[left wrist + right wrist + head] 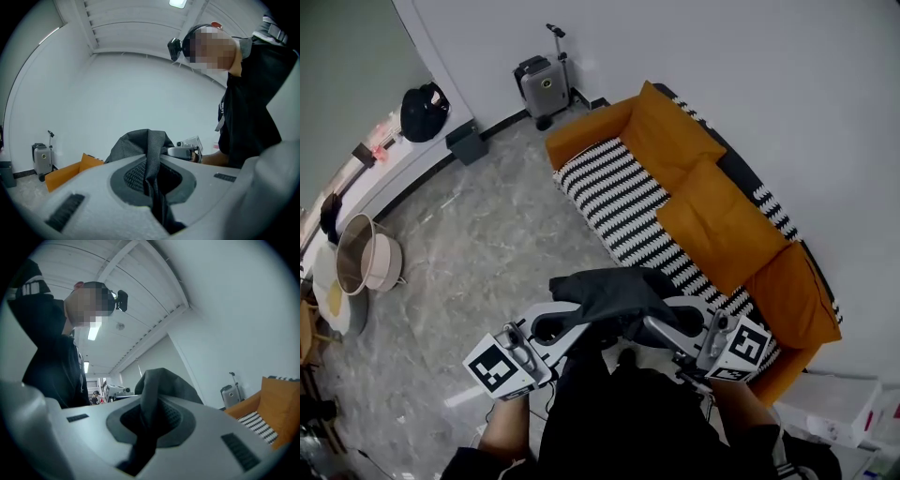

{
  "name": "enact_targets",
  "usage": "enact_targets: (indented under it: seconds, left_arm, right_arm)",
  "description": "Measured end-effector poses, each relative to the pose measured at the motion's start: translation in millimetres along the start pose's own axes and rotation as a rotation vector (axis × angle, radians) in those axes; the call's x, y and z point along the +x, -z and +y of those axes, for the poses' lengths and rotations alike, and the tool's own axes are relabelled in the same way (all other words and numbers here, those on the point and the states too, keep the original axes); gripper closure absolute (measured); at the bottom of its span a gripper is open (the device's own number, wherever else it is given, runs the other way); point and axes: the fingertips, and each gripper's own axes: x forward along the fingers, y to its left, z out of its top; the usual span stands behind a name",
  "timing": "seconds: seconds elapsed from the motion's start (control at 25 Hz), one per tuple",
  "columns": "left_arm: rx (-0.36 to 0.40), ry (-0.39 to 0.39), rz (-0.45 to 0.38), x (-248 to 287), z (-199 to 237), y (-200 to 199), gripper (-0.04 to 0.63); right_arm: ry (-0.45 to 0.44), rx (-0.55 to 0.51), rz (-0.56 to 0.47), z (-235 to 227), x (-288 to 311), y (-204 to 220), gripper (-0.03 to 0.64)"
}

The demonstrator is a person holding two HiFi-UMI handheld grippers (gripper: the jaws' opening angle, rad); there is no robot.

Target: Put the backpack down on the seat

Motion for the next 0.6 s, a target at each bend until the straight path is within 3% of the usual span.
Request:
enact_targets:
  seconds: [0.16,0.6]
  left_arm:
    - [-0.057,0.031,0.034,14,33,7,0.572]
    - [-0.029,0.102,0.019,23,154,-14,0.572]
  right_arm:
    - [0.039,0.021,0.003,-34,16,2,0.577]
    - [0.079,0.024,-0.019,-119,102,-23,0.577]
